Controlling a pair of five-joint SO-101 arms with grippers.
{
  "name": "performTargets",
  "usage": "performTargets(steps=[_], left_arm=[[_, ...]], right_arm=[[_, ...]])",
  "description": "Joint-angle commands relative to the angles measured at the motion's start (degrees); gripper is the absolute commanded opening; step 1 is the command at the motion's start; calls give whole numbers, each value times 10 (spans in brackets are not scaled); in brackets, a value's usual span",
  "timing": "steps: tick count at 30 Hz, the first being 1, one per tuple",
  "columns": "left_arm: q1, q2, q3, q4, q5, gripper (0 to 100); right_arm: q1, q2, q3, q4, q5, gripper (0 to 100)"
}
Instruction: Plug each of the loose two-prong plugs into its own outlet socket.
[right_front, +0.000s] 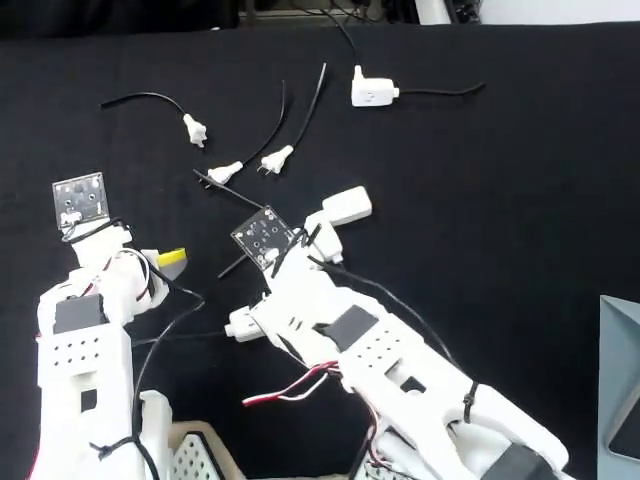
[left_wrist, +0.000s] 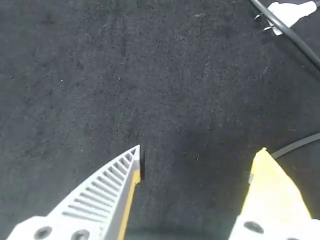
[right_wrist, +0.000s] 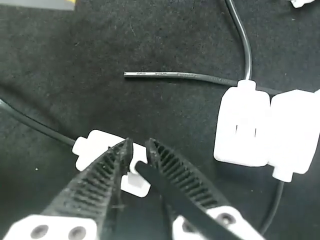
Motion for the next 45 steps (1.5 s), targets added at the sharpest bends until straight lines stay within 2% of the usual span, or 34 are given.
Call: performTargets(steps=[1,8,11,24,34,36,40,45], left_arm=[[-6,-12,-5,-11,2,339],[-6,-12,-5,-11,2,339],[-6,-12,-4,-11,4,339],[-6,-12,23,-41,4,338],[-25,-12,22,-40,4,338],[-38,-12,19,-40,4,338],[-51,-12,18,-40,25,338],[-52,-12,18,-41,26,338]], right_arm=[[-8,2,14,26,27,11],[-4,-2,29,17,36,11],[20,-3,0,21,33,11],[197,-3,-200,93,37,11],[367,-3,-284,92,53,11],[399,0,-295,69,59,11],[446,10,-280,-49,59,11],[457,91,-280,-162,59,11]])
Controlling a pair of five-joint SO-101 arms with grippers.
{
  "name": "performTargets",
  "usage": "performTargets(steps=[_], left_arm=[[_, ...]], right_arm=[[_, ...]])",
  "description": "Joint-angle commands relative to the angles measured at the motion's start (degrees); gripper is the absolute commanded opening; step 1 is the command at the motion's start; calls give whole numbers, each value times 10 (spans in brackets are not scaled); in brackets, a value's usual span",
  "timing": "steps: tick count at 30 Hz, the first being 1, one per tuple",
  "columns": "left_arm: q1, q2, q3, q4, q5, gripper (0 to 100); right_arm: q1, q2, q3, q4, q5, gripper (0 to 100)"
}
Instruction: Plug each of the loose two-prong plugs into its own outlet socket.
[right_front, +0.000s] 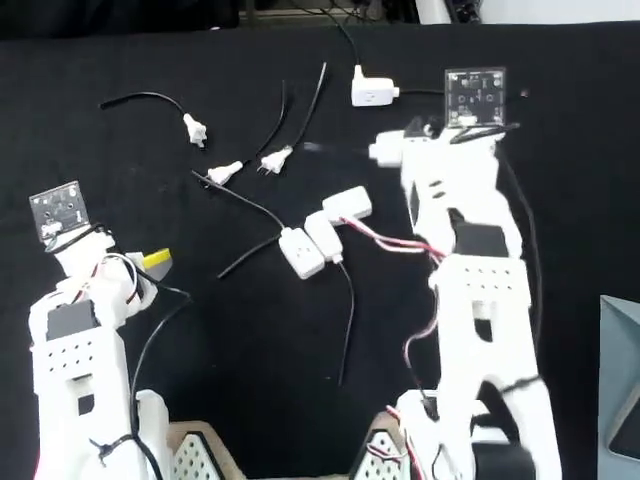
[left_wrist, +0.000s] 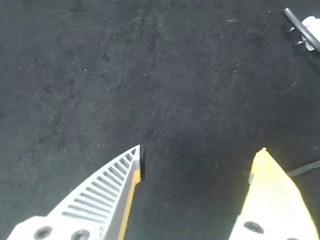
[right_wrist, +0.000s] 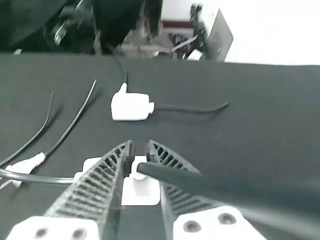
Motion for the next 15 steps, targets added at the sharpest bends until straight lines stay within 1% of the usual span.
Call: performTargets(steps=[1,7,11,13,15], left_arm=[[-6,-10,-10,-11,5,338],[-6,-10,-8,-11,4,338],[-6,-10,-8,-11,4,338],[-6,-10,-8,-11,3,338],[-5,-10,-7,-11,3,338]], right_arm=[[14,77,-29,-104,4,11],[15,240,-107,-199,4,11],[18,315,-169,-210,1,15],[20,327,-185,-209,-1,54],[21,325,-186,-209,-1,129]])
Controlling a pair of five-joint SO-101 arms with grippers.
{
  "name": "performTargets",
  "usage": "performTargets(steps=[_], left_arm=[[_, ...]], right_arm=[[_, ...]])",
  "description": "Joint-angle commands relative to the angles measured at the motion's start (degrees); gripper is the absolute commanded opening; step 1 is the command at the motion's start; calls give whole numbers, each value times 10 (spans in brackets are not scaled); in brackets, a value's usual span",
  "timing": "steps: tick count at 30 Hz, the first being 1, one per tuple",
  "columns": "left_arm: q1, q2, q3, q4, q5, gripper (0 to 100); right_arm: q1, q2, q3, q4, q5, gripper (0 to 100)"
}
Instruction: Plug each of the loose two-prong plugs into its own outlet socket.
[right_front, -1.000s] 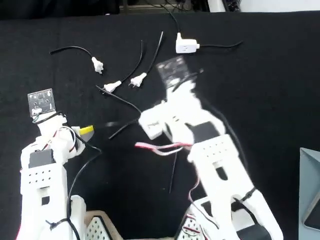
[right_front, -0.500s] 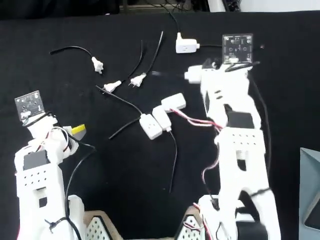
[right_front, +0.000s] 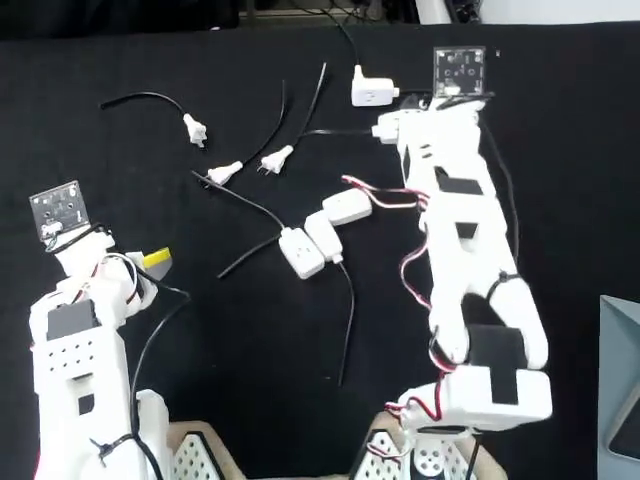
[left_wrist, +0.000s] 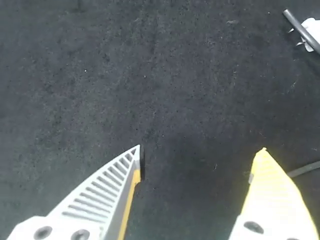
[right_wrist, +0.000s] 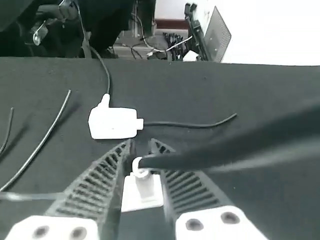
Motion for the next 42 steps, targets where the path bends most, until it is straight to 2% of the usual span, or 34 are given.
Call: performTargets(steps=[1,4,9,11,16,21,25,27,30,33,38,42], left_arm=[[-3,-10,-7,-10,2,338],[-2,-10,-7,-10,2,338],[-2,-10,-6,-10,2,338],[-2,-10,-6,-10,2,338],[1,-6,-4,-17,1,338],[39,-4,-23,-5,-46,339],[48,14,-127,79,-53,339],[55,55,-208,139,-82,339],[74,163,-342,218,-117,340],[90,293,-471,264,-145,342],[133,481,-650,275,-148,343],[181,613,-771,238,-148,343]], right_arm=[[9,-6,-46,-10,-1,165],[5,-20,-49,23,1,224],[4,-90,-36,86,-1,218],[4,-141,-22,141,-2,182],[-21,-309,58,298,-2,10],[-58,-485,193,394,-3,12],[-63,-592,311,400,-3,12],[-63,-624,362,397,-2,13],[-64,-645,424,362,-14,13],[-62,-650,455,322,-51,13],[-46,-652,461,310,-59,13],[-4,-653,461,307,-74,13]])
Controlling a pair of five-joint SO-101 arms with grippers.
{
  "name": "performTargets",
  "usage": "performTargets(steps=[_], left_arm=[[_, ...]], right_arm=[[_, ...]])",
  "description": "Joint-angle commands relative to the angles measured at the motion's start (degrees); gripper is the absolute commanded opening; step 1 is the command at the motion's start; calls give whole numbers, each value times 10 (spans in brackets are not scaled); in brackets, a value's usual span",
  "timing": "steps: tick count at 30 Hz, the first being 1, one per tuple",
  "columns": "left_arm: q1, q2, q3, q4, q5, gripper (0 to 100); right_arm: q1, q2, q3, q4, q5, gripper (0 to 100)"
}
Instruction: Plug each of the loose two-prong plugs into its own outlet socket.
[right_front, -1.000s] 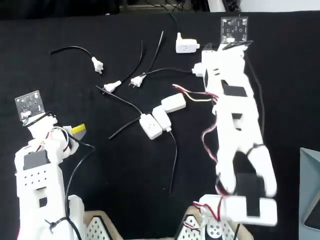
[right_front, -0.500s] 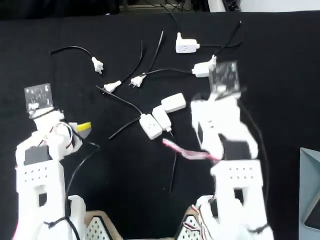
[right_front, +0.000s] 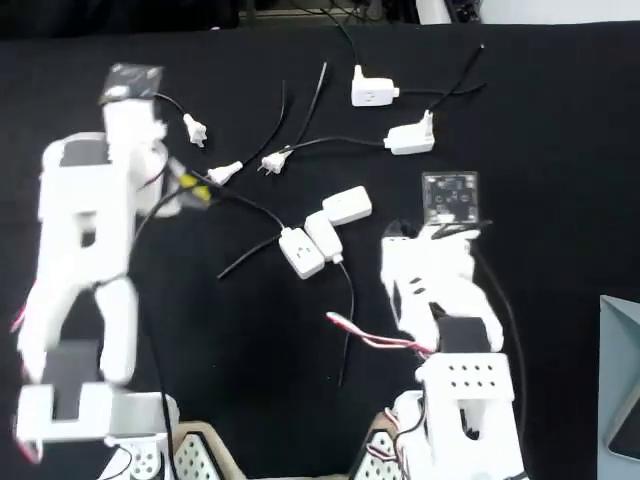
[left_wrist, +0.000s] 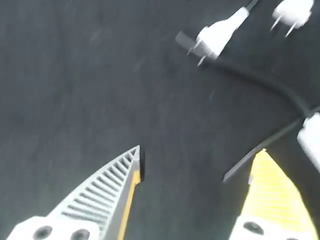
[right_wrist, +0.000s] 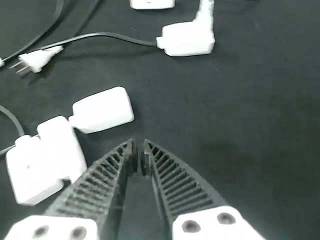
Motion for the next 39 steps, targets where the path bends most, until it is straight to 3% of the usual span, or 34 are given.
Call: performTargets(steps=[1,8,22,32,36,39], left_arm=[[58,142,-168,-40,-5,343],[124,385,-397,-53,-6,344],[138,689,-798,-53,-9,341],[148,803,-883,-50,-7,338],[145,815,-887,-8,-11,334],[146,811,-888,30,-62,223]], right_arm=[[46,-14,-2,-13,-33,13],[51,-14,7,-18,-46,13],[49,-14,23,-51,-46,13],[33,-15,25,-50,-46,13],[33,-15,25,-50,-46,13],[33,-15,25,-50,-46,13]])
